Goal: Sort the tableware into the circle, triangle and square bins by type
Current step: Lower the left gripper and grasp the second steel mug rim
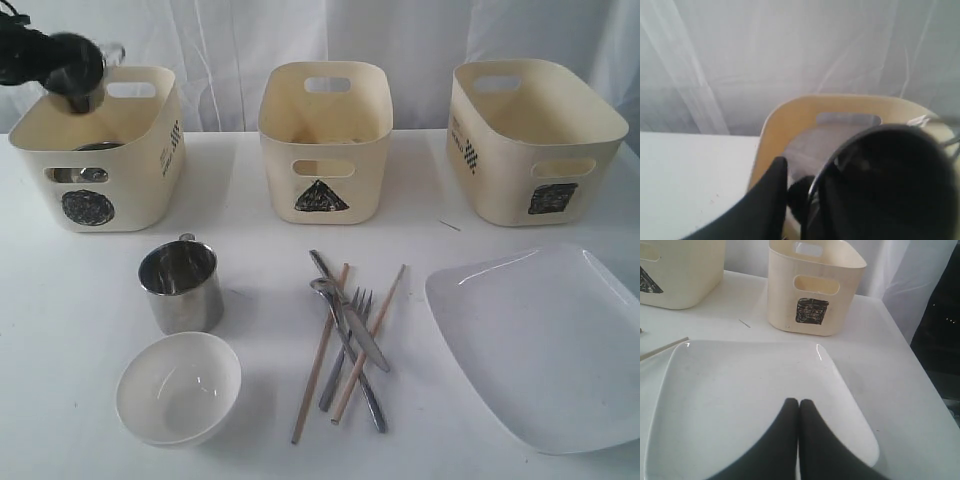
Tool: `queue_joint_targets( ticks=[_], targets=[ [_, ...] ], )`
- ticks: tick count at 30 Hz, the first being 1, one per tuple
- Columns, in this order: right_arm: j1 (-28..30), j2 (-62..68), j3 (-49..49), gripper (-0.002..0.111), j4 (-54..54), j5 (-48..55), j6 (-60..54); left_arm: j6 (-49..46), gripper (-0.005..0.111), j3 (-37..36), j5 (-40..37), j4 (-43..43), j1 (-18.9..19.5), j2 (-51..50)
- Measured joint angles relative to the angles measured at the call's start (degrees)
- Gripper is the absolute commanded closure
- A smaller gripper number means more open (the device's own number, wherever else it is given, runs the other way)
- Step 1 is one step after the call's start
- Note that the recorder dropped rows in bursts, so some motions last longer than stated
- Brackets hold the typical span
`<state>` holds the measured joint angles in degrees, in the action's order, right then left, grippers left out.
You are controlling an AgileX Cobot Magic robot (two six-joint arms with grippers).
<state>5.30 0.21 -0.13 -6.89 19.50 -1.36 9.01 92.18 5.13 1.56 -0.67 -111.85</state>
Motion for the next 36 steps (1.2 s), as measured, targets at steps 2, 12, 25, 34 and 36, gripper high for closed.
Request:
queue_joint_targets(
  ticks=[2, 12, 25, 34, 36],
  targets=[
    [0.0, 0.0, 0.0, 0.108, 0.0, 0.0, 0.0, 1.6, 0.037, 0.0, -1.3, -0.1, 0.0, -0.5],
    [0.0, 0.0, 0.0, 0.108, 0.0, 0.0, 0.0, 1.8, 0.031, 0.2, -28.2, -0.8, 0.0, 5.9],
    [0.0, 0.0, 0.0, 0.108, 0.0, 0.0, 0.0, -25.6, 0.031, -5.8, -64.2, -35.5, 0.0, 11.9],
    [0.0, 0.0, 0.0, 0.108, 0.0, 0.0, 0.0, -27.7, 0.031, -22.5, -50.2, -39.6, 0.0, 11.9],
    [0.0, 0.0, 0.0, 0.108, 0.0, 0.0, 0.0, -28.5, 0.031, -26.2, -48.2, -40.0, 0.0, 11.9]
  ],
)
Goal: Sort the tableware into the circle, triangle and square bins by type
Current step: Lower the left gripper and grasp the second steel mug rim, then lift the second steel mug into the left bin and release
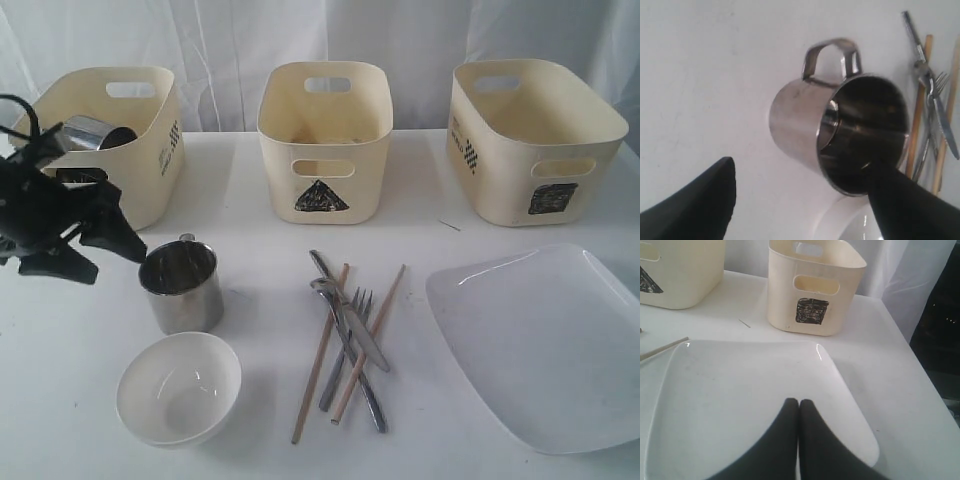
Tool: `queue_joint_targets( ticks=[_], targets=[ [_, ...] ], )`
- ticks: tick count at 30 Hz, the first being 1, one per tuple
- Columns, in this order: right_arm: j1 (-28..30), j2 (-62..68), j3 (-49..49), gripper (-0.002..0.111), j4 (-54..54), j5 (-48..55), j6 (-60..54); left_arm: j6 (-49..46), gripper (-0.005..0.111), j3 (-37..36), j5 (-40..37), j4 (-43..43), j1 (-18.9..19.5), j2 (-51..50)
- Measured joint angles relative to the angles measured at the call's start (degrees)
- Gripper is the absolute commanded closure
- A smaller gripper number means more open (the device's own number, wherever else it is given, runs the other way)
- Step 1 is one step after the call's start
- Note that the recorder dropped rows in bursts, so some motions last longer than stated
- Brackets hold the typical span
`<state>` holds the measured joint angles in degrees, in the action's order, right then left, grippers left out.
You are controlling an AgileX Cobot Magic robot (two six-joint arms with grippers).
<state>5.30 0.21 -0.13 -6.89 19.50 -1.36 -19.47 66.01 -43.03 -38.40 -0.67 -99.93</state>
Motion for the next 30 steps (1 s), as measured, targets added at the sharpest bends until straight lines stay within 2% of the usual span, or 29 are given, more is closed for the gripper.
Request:
queue_joint_targets(
  ticks=[6, 11, 14, 21, 29, 30],
  targets=[
    [0.0, 0.0, 0.0, 0.108, 0.0, 0.0, 0.0, -2.5, 0.031, -6.2, 6.2, -4.4, 0.0, 0.0],
    [0.0, 0.0, 0.0, 0.108, 0.0, 0.0, 0.0, -3.1, 0.031, -7.7, 11.7, -6.1, 0.0, 0.0],
    [0.0, 0.0, 0.0, 0.108, 0.0, 0.0, 0.0, -3.3, 0.035, -7.8, 13.7, -6.1, 0.0, 0.0],
    [0.0, 0.0, 0.0, 0.108, 0.0, 0.0, 0.0, -3.3, 0.069, -7.8, 18.1, -5.7, 0.0, 0.0],
    [0.0, 0.0, 0.0, 0.108, 0.0, 0.0, 0.0, -3.4, 0.105, -7.9, 18.4, -5.6, 0.0, 0.0],
    [0.0, 0.0, 0.0, 0.108, 0.0, 0.0, 0.0, -3.4, 0.107, -7.9, 18.2, -5.6, 0.0, 0.0]
  ],
)
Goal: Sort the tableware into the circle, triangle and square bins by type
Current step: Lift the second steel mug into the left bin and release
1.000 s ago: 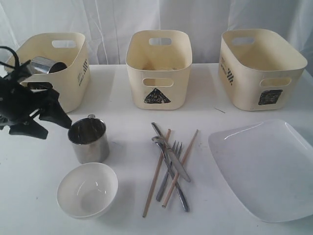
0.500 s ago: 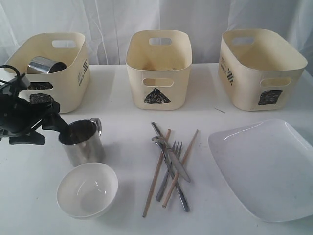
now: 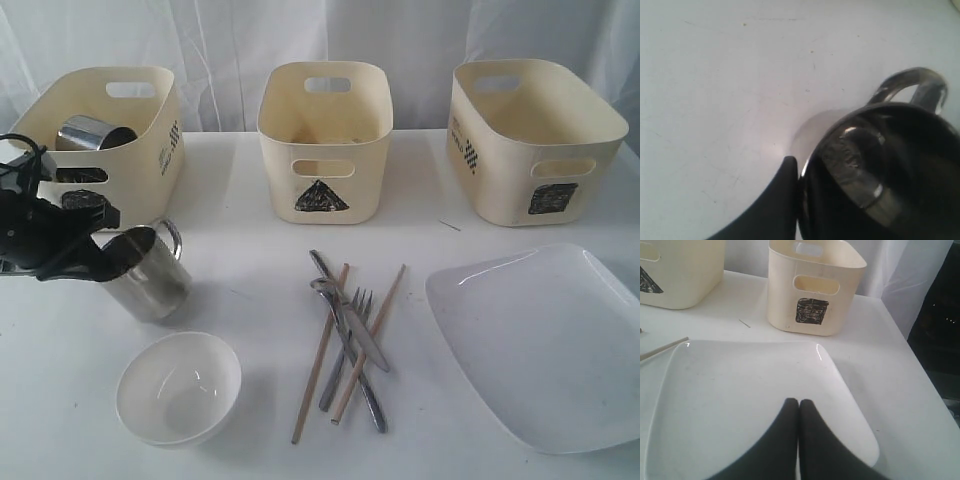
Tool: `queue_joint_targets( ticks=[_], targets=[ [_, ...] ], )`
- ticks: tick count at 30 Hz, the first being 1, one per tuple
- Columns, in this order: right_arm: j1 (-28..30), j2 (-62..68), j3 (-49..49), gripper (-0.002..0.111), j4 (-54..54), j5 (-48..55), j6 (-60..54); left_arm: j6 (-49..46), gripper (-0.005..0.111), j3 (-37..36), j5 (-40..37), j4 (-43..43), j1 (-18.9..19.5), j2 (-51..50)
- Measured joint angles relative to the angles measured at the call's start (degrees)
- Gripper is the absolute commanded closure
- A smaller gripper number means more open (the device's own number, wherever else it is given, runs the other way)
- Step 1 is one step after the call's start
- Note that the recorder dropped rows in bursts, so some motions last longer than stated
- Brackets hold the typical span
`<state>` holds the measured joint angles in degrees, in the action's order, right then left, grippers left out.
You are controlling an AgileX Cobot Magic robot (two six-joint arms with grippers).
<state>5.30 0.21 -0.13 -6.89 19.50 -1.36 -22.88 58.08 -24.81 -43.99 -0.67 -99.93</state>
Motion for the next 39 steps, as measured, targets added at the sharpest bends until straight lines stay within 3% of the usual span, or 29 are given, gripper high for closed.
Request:
queue_joint_targets(
  ticks=[12, 15, 16, 17, 18, 21, 23, 24, 26, 28, 30, 32, 36, 38, 39],
  targets=[
    [0.0, 0.0, 0.0, 0.108, 0.0, 0.0, 0.0, -4.3, 0.107, 1.7, -3.1, 0.3, 0.0, 5.6],
    [0.0, 0.0, 0.0, 0.108, 0.0, 0.0, 0.0, -6.3, 0.107, 6.5, 11.0, 0.3, 0.0, 15.3],
    [0.0, 0.0, 0.0, 0.108, 0.0, 0.0, 0.0, -6.4, 0.107, 8.1, 20.5, 0.3, 0.0, 17.7],
    [0.0, 0.0, 0.0, 0.108, 0.0, 0.0, 0.0, -6.4, 0.107, 8.7, 25.4, 0.3, 0.0, 18.3],
    [0.0, 0.0, 0.0, 0.108, 0.0, 0.0, 0.0, -5.7, 0.107, 9.2, 35.1, 0.3, 0.0, 18.8],
    [0.0, 0.0, 0.0, 0.108, 0.0, 0.0, 0.0, 3.5, 0.107, 9.2, 47.9, 4.7, 0.0, 15.6],
    [0.0, 0.0, 0.0, 0.108, 0.0, 0.0, 0.0, 21.4, 0.107, 10.6, 52.5, 23.1, 0.1, 8.5],
    [0.0, 0.0, 0.0, 0.108, 0.0, 0.0, 0.0, 31.8, 0.107, 12.8, 52.8, 37.8, 0.1, 3.9],
    [0.0, 0.0, 0.0, 0.108, 0.0, 0.0, 0.0, 43.2, 0.105, 16.8, 52.7, 54.0, 0.1, -2.9],
    [0.0, 0.0, 0.0, 0.108, 0.0, 0.0, 0.0, 50.5, 0.091, 20.1, 52.3, 62.6, 0.0, -8.1],
    [0.0, 0.0, 0.0, 0.108, 0.0, 0.0, 0.0, 53.6, 0.059, 22.3, 52.2, 65.7, 0.0, -10.6],
    [0.0, 0.0, 0.0, 0.108, 0.0, 0.0, 0.0, 56.2, 0.043, 23.3, 51.9, 67.5, 0.0, -11.2],
    [0.0, 0.0, 0.0, 0.108, 0.0, 0.0, 0.0, 69.8, 0.040, 23.7, 51.8, 73.6, 0.0, -10.4],
    [0.0, 0.0, 0.0, 0.108, 0.0, 0.0, 0.0, 80.0, 0.040, 23.7, 51.4, 86.0, 0.0, -7.8],
    [0.0, 0.0, 0.0, 0.108, 0.0, 0.0, 0.0, 90.2, 0.041, 23.7, 51.5, 98.4, 0.0, -5.2]
  ],
)
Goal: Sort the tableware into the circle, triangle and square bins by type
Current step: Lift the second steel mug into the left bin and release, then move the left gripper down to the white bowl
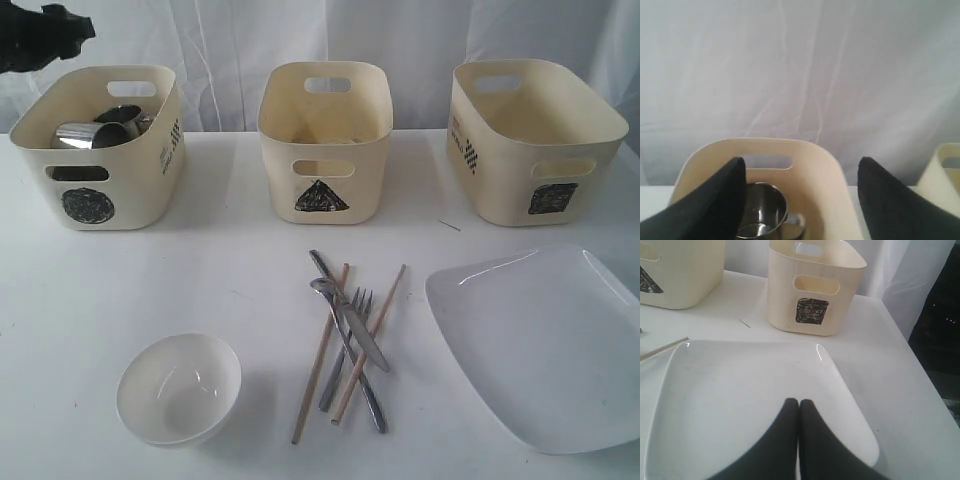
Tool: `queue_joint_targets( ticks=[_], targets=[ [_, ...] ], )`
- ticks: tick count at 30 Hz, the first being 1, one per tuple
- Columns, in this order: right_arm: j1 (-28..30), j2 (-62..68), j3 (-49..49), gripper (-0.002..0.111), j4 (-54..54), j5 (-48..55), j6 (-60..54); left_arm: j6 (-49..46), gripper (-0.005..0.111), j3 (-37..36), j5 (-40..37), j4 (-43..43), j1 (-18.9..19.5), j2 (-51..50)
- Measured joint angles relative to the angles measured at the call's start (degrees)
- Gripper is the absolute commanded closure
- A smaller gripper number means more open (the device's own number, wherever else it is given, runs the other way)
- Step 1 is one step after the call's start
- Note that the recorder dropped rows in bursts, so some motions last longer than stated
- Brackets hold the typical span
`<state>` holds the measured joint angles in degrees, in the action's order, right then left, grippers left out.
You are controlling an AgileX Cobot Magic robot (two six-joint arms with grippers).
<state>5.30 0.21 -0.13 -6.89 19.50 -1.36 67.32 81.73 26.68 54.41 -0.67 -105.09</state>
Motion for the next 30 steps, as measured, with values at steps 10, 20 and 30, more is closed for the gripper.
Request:
queue_joint_targets(
  ticks=[10, 20, 30],
  targets=[
    [0.0, 0.0, 0.0, 0.108, 0.0, 0.0, 0.0, 46.6, 0.084, -7.2, 35.2, 43.4, -0.6, 7.2],
    [0.0, 0.0, 0.0, 0.108, 0.0, 0.0, 0.0, 47.9, 0.107, -25.1, 23.0, 45.9, -0.8, 12.4],
    [0.0, 0.0, 0.0, 0.108, 0.0, 0.0, 0.0, 27.0, 0.107, -39.7, -38.9, 45.6, -6.0, 32.3]
  ],
)
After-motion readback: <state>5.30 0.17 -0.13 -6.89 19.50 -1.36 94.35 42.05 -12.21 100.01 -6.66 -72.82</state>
